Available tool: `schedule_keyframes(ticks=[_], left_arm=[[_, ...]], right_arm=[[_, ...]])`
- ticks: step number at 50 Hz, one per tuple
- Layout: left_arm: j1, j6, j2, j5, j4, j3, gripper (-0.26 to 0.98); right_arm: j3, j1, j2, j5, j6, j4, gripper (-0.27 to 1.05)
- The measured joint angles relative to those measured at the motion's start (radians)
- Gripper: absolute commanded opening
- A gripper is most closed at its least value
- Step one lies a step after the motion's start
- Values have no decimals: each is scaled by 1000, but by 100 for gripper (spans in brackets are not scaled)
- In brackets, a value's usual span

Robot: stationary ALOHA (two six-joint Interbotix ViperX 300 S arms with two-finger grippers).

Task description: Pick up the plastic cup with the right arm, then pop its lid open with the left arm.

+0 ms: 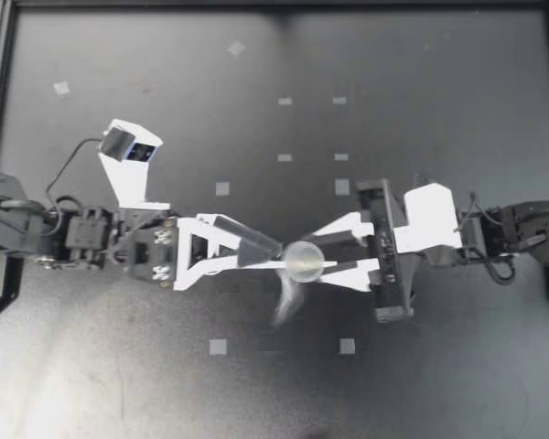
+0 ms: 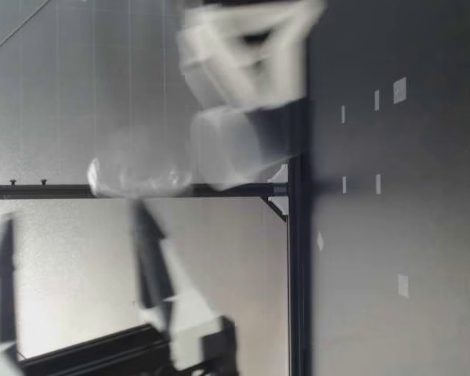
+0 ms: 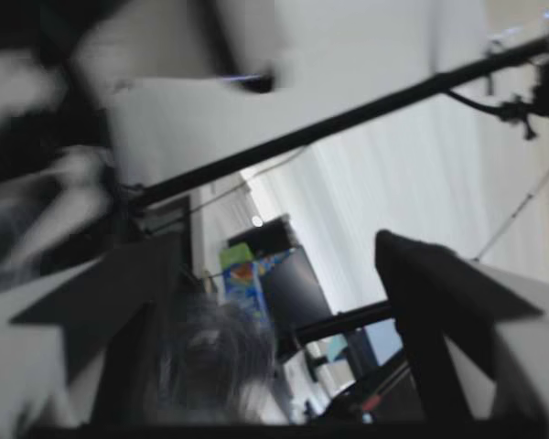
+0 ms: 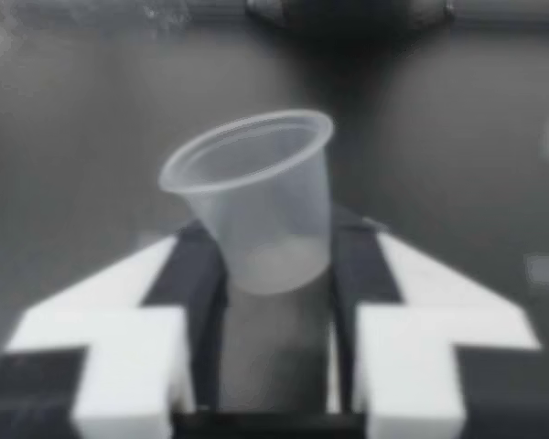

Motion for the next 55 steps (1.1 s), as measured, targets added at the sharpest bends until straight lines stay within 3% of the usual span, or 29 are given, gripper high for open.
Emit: schedule_keyframes(ticks=[10, 16, 23, 37, 55], left_arm=[[2, 15, -2, 8, 0, 2, 77], [2, 124, -6, 66, 20, 3, 77], [2, 411, -46, 192, 49, 5, 76], [2, 1052, -112, 423, 51, 25, 76], [2, 1106, -63, 371, 40, 31, 76]], right_arm=[[0, 0, 2, 5, 17, 0, 31], [0, 0, -8, -3, 46, 0, 31], [0, 0, -63, -37, 156, 0, 31], [0, 0, -129, -67, 423, 2, 31], [9, 0, -129, -100, 411, -5, 31]])
